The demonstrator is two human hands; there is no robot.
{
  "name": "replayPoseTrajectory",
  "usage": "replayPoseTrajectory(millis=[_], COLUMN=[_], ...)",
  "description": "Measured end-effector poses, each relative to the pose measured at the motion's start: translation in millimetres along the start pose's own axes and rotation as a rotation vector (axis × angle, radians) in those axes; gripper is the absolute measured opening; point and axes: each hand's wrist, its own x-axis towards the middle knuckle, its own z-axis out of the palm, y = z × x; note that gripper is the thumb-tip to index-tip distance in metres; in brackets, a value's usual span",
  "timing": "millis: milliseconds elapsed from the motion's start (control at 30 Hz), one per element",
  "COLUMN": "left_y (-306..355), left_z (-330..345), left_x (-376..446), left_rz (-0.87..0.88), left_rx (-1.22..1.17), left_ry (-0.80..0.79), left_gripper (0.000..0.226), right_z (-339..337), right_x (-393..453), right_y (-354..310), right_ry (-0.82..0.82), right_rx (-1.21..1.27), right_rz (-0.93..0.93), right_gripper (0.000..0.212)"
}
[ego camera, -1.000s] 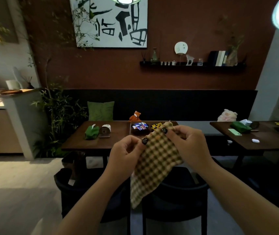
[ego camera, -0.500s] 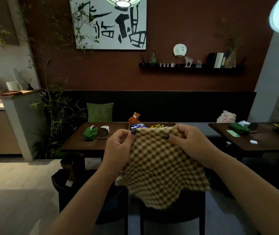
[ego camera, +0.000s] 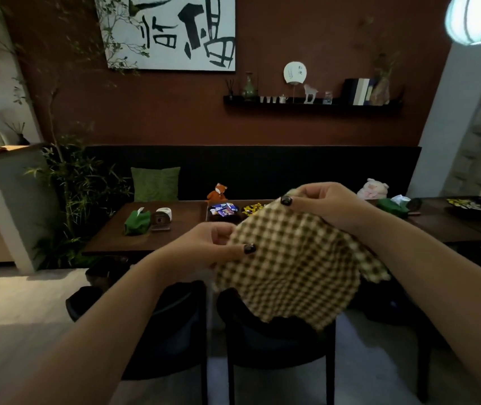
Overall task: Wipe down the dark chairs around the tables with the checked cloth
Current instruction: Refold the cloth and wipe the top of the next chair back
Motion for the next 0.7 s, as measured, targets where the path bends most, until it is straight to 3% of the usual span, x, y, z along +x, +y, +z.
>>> replayPoseTrajectory(millis=[67, 167, 233, 300, 367, 433, 567, 600, 700], left_y=[6, 14, 18, 21, 26, 31, 40, 41, 43], left_z=[11, 14, 8, 2, 0, -1, -3, -4, -10], left_x=[7, 18, 21, 23, 23, 25, 30, 32, 33], left_rz=[0.034, 0.076, 0.062, 0.049, 0.059, 0.077, 0.115, 0.122, 0.107], left_rx=[0.063, 0.061, -0.056, -0.169, -0.255, -0.335, -0.459, -0.476, -0.472], left_ry=[0.006, 0.104, 0.131, 0.103, 0.097, 0.132, 0.207, 0.229, 0.292], left_gripper=[0.025, 0.017, 0.015, 0.018, 0.02, 0.022, 0.024, 0.025, 0.028], right_z=[-3, -10, -18, -23, -17, 0, 64, 77, 91], right_x=[3, -4, -8, -7, -6, -7, -20, -23, -22], right_y=[-1, -2, 7, 22, 46, 75, 121, 122, 97], right_ry=[0.017, 0.027, 0.033, 0.12, 0.246, 0.288, -0.028, -0.12, -0.198], right_rx=[0.001, -0.012, -0.047, -0.01, 0.235, 0.631, 0.93, 0.981, 1.139], right_rz=[-0.021, 0.007, 0.052, 0.095, 0.158, 0.24, 0.322, 0.298, 0.17], right_gripper=[0.027, 0.013, 0.032, 0.033, 0.031, 0.043, 0.114, 0.122, 0.1])
